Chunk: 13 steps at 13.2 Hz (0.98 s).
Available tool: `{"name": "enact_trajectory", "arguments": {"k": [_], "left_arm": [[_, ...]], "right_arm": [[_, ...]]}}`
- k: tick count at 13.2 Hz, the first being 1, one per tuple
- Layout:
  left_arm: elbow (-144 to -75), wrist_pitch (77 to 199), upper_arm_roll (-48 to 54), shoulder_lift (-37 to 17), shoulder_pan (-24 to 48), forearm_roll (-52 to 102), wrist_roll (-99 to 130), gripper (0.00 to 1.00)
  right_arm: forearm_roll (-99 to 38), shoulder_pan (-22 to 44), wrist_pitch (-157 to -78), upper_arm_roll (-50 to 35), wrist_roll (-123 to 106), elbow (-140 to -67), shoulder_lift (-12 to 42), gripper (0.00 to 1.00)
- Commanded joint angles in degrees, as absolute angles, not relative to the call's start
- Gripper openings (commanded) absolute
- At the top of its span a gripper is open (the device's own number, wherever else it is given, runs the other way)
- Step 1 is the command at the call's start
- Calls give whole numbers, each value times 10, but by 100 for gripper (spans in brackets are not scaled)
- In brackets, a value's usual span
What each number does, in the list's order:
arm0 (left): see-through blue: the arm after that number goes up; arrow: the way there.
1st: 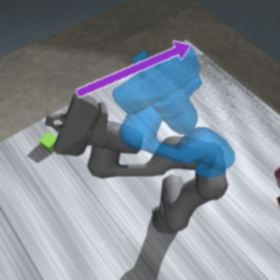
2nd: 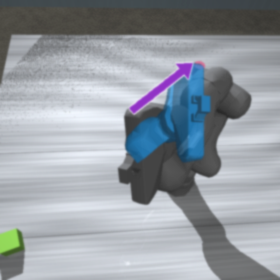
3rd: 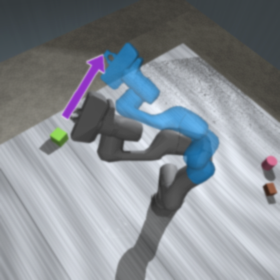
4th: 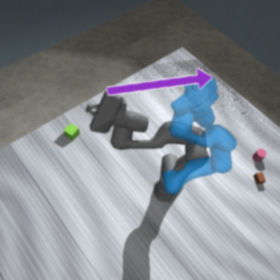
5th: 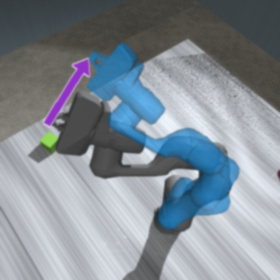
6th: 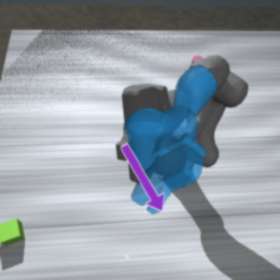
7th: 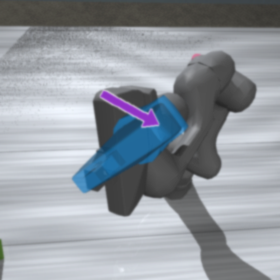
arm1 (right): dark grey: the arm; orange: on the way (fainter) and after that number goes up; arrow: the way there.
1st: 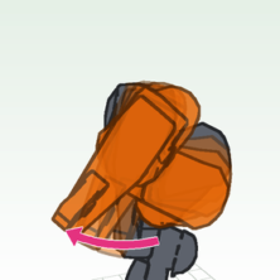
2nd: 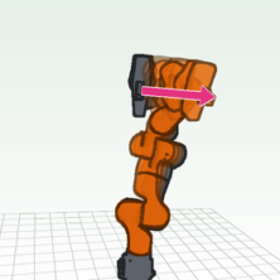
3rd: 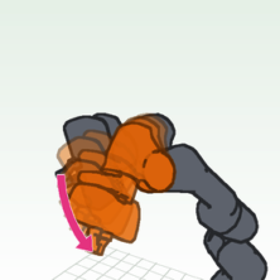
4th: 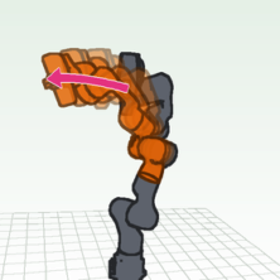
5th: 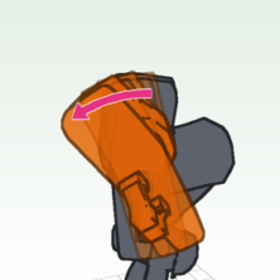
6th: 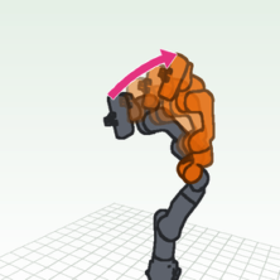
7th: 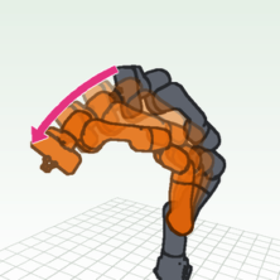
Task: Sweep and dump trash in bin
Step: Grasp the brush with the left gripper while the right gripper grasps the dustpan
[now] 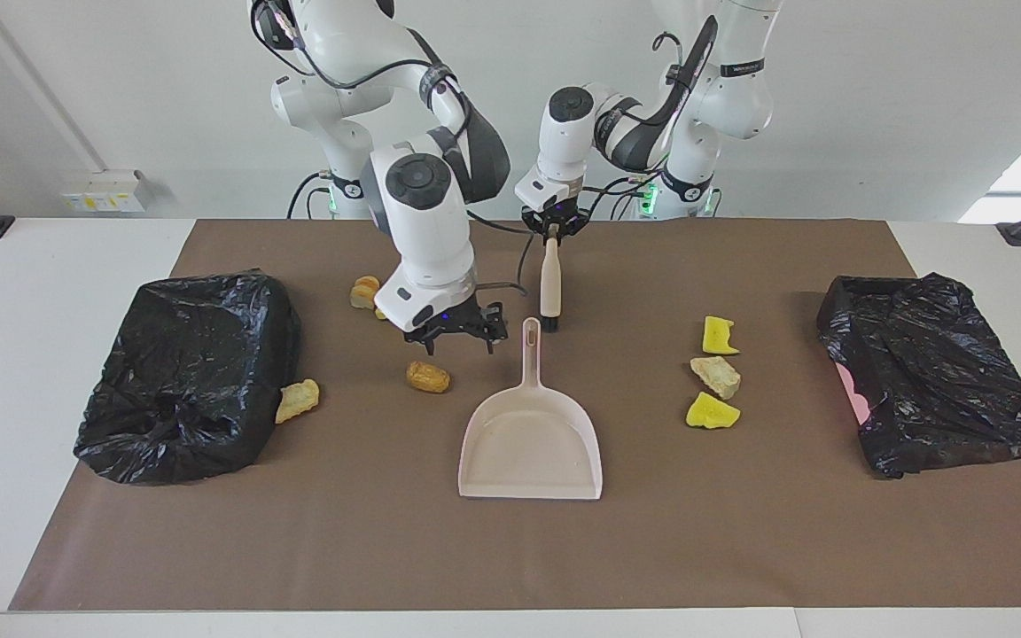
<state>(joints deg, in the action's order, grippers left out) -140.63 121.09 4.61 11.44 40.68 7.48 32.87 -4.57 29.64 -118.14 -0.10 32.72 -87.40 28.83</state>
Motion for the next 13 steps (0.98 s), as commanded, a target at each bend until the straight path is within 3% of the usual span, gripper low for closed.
{"name": "enact_trajectory", "arguments": {"k": [1,5,7,8,13], "left_arm": [[-1410,1141,47,179,336,80,260,0],[-1388,1075,47,207,233,77,182,0],[-1375,1075,47,200,173,72,161,0],[-1369,1078,47,192,147,67,160,0],[-1318,1104,47,141,26,27,162,0]], "right_arm": [[-54,306,-1197,-1,340,-840,329,100],[-48,320,-1185,0,351,-838,335,100],[-48,326,-1187,0,351,-840,330,78],[-47,327,-1181,0,351,-841,329,72],[-40,336,-1143,2,352,-840,320,57]]}}
